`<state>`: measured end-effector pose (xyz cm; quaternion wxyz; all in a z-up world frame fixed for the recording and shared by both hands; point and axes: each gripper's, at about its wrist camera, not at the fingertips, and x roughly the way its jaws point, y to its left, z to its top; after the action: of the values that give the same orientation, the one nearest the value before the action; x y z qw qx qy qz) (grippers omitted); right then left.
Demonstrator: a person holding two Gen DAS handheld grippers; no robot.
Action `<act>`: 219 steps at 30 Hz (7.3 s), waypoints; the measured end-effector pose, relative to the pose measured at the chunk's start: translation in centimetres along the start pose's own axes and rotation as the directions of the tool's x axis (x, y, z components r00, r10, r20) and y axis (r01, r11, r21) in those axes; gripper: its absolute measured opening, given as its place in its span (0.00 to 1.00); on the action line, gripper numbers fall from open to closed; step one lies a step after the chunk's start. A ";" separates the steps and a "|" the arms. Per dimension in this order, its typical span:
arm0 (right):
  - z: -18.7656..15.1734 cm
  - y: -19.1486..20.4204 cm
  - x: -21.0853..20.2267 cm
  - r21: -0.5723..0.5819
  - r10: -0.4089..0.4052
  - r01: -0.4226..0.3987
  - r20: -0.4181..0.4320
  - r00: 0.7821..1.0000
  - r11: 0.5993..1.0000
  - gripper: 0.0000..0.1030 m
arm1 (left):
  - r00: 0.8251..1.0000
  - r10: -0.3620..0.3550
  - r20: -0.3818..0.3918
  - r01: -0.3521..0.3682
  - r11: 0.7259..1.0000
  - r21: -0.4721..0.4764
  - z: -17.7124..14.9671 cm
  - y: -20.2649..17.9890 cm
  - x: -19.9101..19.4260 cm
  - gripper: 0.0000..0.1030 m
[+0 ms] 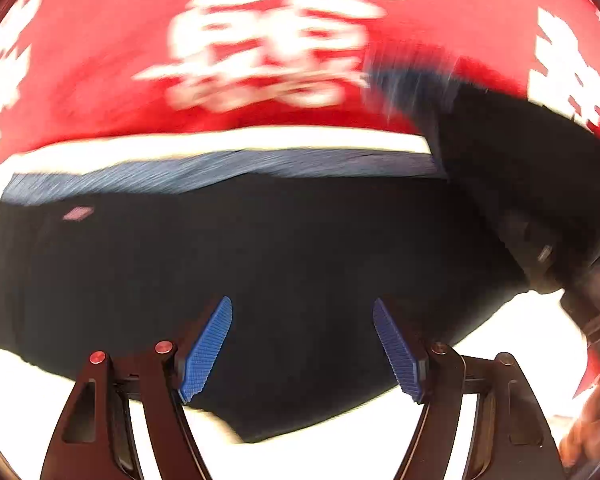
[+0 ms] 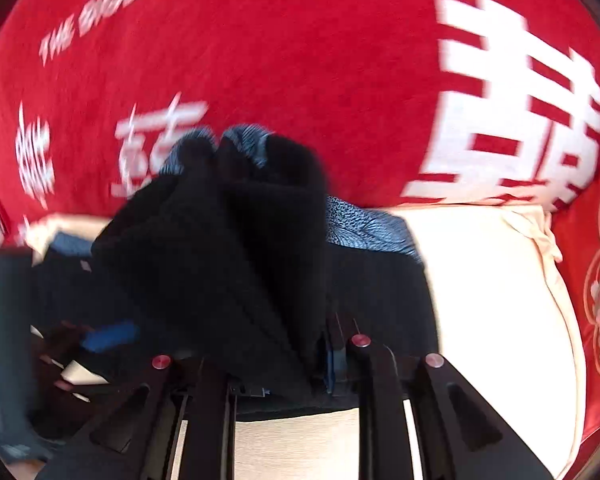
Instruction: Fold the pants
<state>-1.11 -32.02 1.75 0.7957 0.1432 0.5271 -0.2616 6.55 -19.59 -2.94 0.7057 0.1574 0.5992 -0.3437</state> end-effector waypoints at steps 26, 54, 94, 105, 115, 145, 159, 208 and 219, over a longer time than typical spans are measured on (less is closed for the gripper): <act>-6.1 -7.2 1.3 0.520 0.507 -0.429 -0.009 0.862 0.739 0.53 | 0.933 -0.321 -0.166 0.342 0.932 0.121 2.5 -1.0 -3.6 0.69; -9.7 -9.7 5.8 0.740 0.717 -0.541 0.115 0.687 0.400 0.04 | 0.965 -0.200 -0.170 0.224 0.965 0.138 0.2 -4.1 0.6 0.38; -2.0 5.3 4.1 -0.075 0.308 -0.348 -0.320 0.896 0.934 0.69 | 0.993 0.059 -0.103 -0.091 0.932 -0.349 -10.1 10.4 -4.9 0.61; -4.3 9.0 4.6 -0.225 0.122 -0.205 -0.334 0.935 0.953 0.82 | 0.999 0.021 -0.038 -0.036 0.892 -0.450 -8.7 18.6 -5.3 0.61; -3.2 8.8 5.3 -0.168 0.109 -0.179 -0.359 0.927 0.969 0.83 | 0.918 -0.268 0.293 0.396 0.654 -0.645 -8.8 30.1 -3.5 0.61; 7.4 13.6 0.9 -0.029 0.467 -0.539 -0.462 0.754 0.842 0.76 | 0.926 0.224 0.305 -0.175 0.968 -0.180 -2.9 17.1 -7.7 0.26; 14.7 36.2 4.6 -0.185 0.319 -0.653 -0.755 0.573 0.734 0.81 | 0.917 0.235 0.322 -0.197 0.970 -0.145 -2.8 16.5 -7.9 0.26; -0.1 -15.2 6.1 0.351 0.739 -0.661 -0.165 0.653 0.663 0.17 | 0.980 0.079 0.183 -0.150 0.894 0.421 -2.8 -20.3 -0.7 0.26; -1.5 -14.7 5.2 0.261 0.635 -0.583 -0.213 0.743 0.770 0.39 | 0.986 0.098 0.133 -0.147 0.885 0.441 -3.8 -20.0 -1.2 0.37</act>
<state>-8.99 -44.77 -2.85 0.7355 0.4147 0.5357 -0.0087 -9.75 -31.09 1.10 0.7015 0.3350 0.4538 -0.4355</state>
